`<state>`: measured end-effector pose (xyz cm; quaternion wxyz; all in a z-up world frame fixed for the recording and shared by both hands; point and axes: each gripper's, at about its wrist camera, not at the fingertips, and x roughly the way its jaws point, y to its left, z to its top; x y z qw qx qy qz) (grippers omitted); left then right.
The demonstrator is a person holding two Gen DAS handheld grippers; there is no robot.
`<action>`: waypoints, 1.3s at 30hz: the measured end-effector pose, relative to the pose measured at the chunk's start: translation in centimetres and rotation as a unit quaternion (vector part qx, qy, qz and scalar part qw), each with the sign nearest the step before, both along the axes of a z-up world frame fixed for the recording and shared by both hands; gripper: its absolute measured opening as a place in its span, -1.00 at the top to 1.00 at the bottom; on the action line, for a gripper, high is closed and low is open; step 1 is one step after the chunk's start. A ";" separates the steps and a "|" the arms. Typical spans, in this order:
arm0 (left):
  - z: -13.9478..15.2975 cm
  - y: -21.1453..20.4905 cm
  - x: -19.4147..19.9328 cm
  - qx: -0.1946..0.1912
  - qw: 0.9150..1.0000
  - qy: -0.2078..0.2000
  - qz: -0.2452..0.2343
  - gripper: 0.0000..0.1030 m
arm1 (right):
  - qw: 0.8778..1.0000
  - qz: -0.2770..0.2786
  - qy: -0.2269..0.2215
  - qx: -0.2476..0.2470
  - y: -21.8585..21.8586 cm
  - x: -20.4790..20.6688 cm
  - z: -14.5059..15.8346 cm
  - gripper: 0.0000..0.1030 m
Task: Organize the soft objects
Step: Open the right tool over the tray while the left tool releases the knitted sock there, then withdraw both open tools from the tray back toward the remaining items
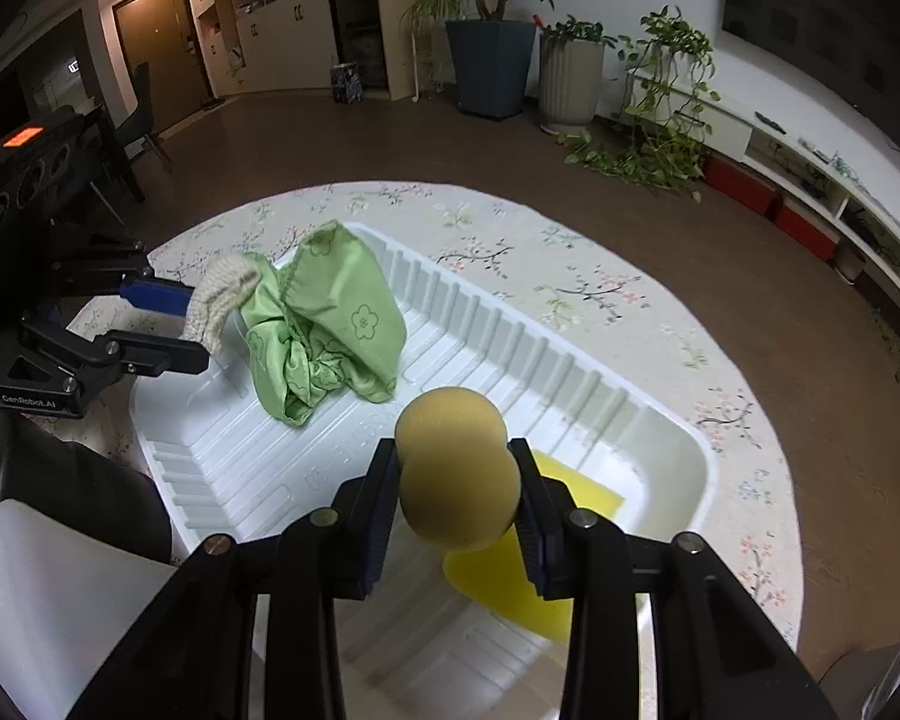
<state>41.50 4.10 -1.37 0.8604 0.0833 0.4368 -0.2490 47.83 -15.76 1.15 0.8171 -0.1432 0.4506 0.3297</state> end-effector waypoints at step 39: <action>5.3 5.0 -10.8 -0.032 0.988 -0.098 0.115 -0.41 | 0.983 -0.165 -0.040 0.074 -12.0 -7.1 4.5 -0.31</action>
